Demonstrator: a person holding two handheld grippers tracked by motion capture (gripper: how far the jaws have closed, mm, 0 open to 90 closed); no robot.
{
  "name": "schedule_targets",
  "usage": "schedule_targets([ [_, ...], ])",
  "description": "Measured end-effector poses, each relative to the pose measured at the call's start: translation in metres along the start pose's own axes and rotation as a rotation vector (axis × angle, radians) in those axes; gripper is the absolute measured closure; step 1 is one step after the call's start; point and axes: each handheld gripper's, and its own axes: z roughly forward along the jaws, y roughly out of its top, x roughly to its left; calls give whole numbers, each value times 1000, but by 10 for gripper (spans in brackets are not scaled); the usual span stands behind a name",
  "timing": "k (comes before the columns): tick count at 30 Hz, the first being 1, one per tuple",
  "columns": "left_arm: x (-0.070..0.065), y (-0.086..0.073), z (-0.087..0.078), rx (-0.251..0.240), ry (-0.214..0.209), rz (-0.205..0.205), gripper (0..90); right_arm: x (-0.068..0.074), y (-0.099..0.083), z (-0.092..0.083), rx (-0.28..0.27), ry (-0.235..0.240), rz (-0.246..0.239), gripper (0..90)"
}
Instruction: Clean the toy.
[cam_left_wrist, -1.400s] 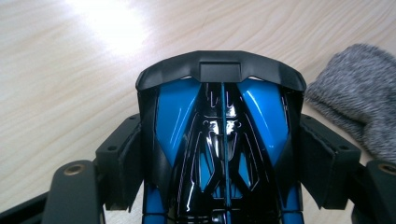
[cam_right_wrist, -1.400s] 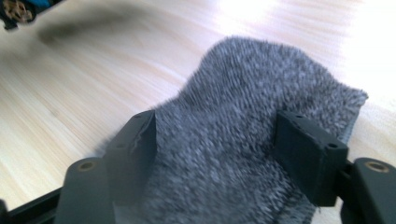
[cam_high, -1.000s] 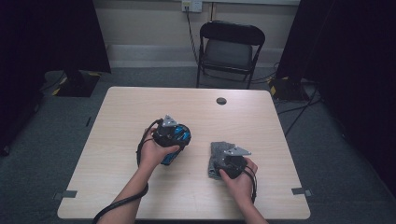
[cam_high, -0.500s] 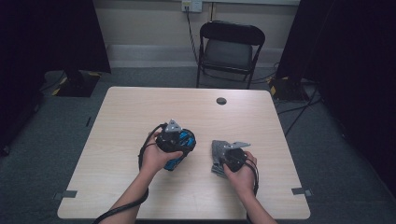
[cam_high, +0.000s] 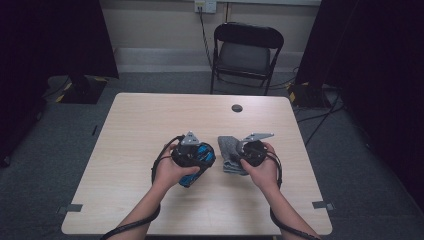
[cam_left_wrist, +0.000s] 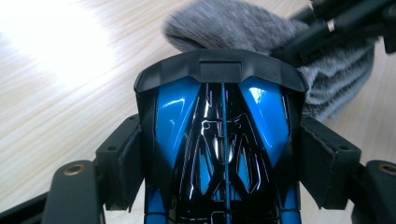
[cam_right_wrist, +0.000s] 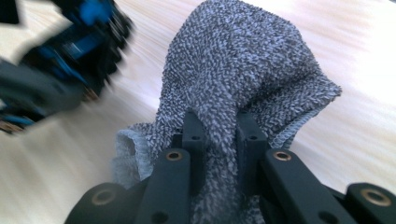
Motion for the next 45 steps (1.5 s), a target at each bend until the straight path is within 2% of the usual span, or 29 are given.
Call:
schedule_targets([
  [1, -2, 0, 1, 6, -6, 0, 256, 1, 3, 0, -1, 21, -13, 776],
  [3, -3, 1, 4, 15, -5, 13, 256, 5, 8, 1, 6, 33, -45, 775],
  [5, -3, 1, 5, 13, -10, 8, 256, 9, 12, 2, 12, 63, -72, 775],
  [8, -1, 1, 5, 16, -9, 17, 256, 16, 14, 4, 29, 81, -127, 775],
  [12, 1, 0, 4, 29, -7, 22, 256, 18, 12, 4, 31, 93, -156, 775],
  [18, 2, 0, 3, 35, -6, 30, 256, 19, 10, 3, 21, 120, -166, 775],
  [26, 5, 3, 1, 26, 18, 19, 256, 20, 4, 0, 24, 124, -171, 774],
  [28, 5, 3, 2, 32, 26, 27, 256, 21, 0, 0, 30, 126, -182, 774],
  [33, 7, 1, 3, 28, 28, 4, 256, 22, -9, 1, 48, 146, -192, 773],
  [38, 9, 1, 5, 32, 30, -1, 256, 21, -19, 1, 54, 169, -195, 771],
  [42, 10, 4, 3, 17, 36, -4, 256, 15, -26, 3, 75, 163, -201, 766],
  [45, 10, 6, 2, 16, 33, 2, 256, 4, -33, 8, 84, 130, -203, 754],
])
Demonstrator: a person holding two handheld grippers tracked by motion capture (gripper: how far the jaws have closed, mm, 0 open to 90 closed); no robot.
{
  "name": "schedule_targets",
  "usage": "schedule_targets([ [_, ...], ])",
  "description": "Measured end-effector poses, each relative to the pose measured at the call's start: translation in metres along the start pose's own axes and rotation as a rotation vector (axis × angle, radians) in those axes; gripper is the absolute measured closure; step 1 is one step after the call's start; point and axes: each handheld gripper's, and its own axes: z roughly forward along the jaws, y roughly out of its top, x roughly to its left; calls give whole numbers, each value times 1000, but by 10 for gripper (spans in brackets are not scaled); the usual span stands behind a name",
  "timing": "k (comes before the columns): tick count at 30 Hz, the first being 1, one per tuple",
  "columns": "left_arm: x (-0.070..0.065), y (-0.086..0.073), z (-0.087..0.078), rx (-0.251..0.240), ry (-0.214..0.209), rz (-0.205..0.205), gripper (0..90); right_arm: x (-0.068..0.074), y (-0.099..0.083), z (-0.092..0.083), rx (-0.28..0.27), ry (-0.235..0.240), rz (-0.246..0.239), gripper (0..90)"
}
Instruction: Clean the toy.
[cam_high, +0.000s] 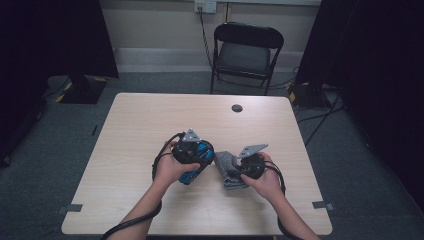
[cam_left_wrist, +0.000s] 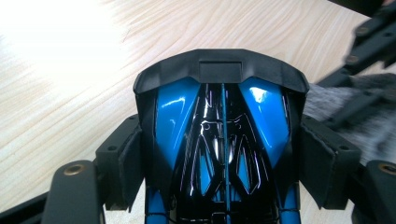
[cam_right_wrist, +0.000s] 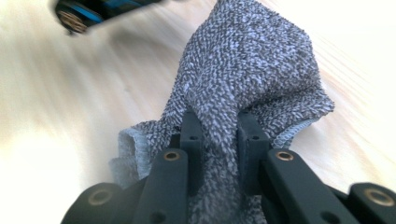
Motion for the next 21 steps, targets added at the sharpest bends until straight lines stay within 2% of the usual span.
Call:
schedule_targets([
  [2, -1, 1, 0, 5, -2, 4, 256, -2, -1, 1, 3, -5, 6, 747],
  [4, -1, 1, 1, 5, -4, 4, 256, -6, -3, 3, -2, -36, 10, 717],
  [5, -1, 0, 2, 9, -5, 6, 256, -9, -5, 5, -2, -40, 35, 693],
  [6, -1, 0, 2, 9, -5, 6, 256, -9, -5, 5, -2, -40, 35, 693],
  [8, -1, -1, 3, 10, -7, 1, 256, -10, -6, 6, -5, -74, 42, 632],
  [11, -2, -2, 3, 11, -7, 1, 256, -10, -10, 4, -9, -85, 60, 562],
  [12, -3, -2, 3, 13, -8, 1, 256, -9, -11, 3, -12, -102, 63, 529],
  [15, -4, -1, 1, 12, -6, 2, 256, -7, -15, -1, -23, -114, 80, 486],
  [21, -9, 1, -3, 11, -1, 12, 256, -1, -19, -17, -63, -133, 98, 447],
])
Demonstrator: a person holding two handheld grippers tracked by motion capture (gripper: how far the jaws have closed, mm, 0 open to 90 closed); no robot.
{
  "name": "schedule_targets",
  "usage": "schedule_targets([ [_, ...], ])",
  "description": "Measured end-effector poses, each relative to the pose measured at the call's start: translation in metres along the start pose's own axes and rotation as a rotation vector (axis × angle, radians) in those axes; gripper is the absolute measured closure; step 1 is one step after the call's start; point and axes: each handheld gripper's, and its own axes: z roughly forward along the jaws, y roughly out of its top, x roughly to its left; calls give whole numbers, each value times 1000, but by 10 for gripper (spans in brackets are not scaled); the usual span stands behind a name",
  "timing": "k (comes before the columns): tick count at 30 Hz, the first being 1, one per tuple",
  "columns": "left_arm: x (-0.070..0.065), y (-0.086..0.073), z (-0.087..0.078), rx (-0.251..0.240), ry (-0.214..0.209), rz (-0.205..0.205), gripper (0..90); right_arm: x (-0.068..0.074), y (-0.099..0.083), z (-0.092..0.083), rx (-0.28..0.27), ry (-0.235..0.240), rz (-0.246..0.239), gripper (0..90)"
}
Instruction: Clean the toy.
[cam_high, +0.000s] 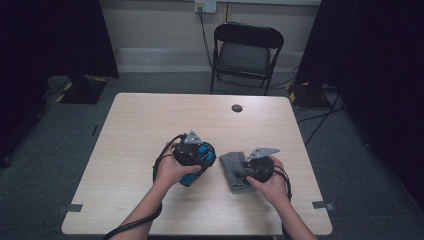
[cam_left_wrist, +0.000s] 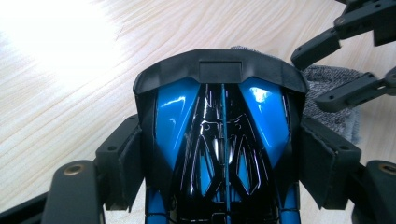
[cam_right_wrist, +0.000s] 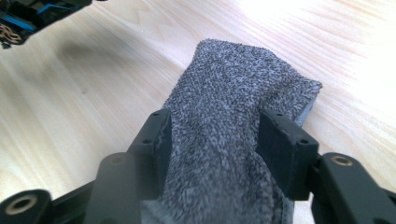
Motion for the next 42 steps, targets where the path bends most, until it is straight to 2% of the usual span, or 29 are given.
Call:
schedule_targets([
  [1, -1, 0, 0, -1, -3, -2, 256, 1, -4, -2, 11, -18, -1, 431],
  [3, -2, -1, 0, 3, -2, 1, 256, 0, -6, -2, 16, -19, 2, 433],
  [5, -3, -2, 1, 3, -2, 0, 256, -1, -12, 1, 46, -36, -10, 427],
  [7, -2, -2, 1, 4, -5, -4, 256, -2, -18, 5, 67, -45, 0, 421],
  [10, -1, -3, 3, 10, -8, -4, 256, -3, -24, 11, 57, -55, 19, 422],
  [11, -1, -3, 4, 6, -9, -4, 256, -3, -25, 12, 53, -58, 31, 441],
  [14, 0, -3, 5, 9, -10, -5, 256, -2, -23, 16, 68, -77, 21, 526],
  [15, 0, -3, 5, 9, -10, -2, 256, -2, -22, 16, 73, -80, 30, 608],
  [16, 0, -3, 5, 5, -11, -4, 256, -2, -22, 16, 73, -80, 30, 608],
  [18, 0, -3, 6, 2, -14, -9, 256, -2, -19, 17, 85, -79, 51, 735],
  [19, -1, -4, 7, 3, -13, -10, 256, -2, -19, 17, 85, -79, 51, 735],
  [21, -1, -4, 8, 14, -17, -2, 256, -6, -12, 16, 100, -65, 81, 780],
  [23, -4, -4, 8, 13, -25, 1, 256, -7, -9, 15, 92, -63, 73, 783],
  [26, -7, -3, 8, 15, -39, 17, 256, -11, 6, 5, 28, -22, 85, 787],
  [30, -10, 0, 6, 11, -48, 28, 256, -14, 30, -6, -12, -14, 54, 789],
  [33, -12, 3, 6, 9, -53, 36, 256, -14, 45, -9, -35, 22, 39, 790],
  [35, -12, 4, 7, 11, -56, 38, 256, -10, 53, -8, -32, 49, 12, 790],
  [39, -8, 4, 6, 23, -52, 34, 256, 3, 58, -3, -20, 112, -73, 797],
  [42, -6, 2, 6, 33, -48, 47, 255, 6, 58, -2, -16, 127, -89, 800],
])
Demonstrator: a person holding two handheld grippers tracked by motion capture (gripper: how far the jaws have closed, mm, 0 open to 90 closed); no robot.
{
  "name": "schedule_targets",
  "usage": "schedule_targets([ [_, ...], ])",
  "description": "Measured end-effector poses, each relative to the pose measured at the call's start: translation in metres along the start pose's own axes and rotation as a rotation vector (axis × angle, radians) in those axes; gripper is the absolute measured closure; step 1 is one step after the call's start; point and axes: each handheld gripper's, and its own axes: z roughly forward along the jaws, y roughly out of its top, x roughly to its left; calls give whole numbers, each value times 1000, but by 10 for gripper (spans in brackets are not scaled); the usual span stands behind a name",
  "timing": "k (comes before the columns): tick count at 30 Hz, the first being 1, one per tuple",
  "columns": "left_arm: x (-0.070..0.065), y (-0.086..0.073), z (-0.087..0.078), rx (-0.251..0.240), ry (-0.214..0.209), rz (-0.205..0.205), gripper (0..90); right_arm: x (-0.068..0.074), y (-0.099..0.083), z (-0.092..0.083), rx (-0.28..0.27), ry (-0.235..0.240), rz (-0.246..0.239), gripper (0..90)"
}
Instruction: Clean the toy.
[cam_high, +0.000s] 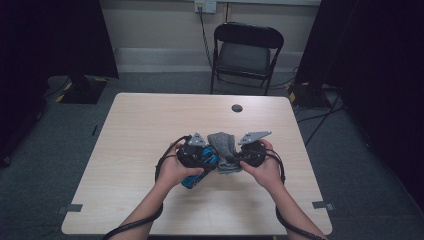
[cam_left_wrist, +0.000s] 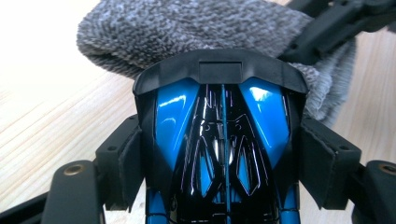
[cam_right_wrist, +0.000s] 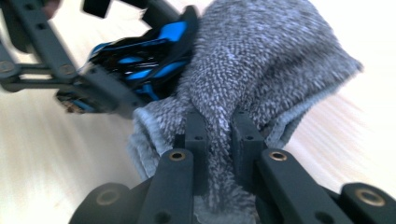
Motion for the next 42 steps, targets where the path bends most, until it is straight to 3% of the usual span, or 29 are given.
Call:
schedule_targets([
  [15, 9, 2, -2, -12, 36, -28, 255, 5, -13, -5, -19, 58, -31, 801],
  [20, 13, 2, 0, -6, 52, -41, 255, 13, -21, -5, -32, 84, -44, 802],
  [26, 18, 3, 1, -5, 73, -55, 256, 17, -34, -4, -26, 112, -30, 802],
  [35, 26, 3, -8, -26, 95, -84, 255, 11, -48, -15, -37, 109, 9, 801],
  [42, 18, 1, -12, -26, 69, -53, 256, -1, -53, -27, -55, 47, 46, 800],
])
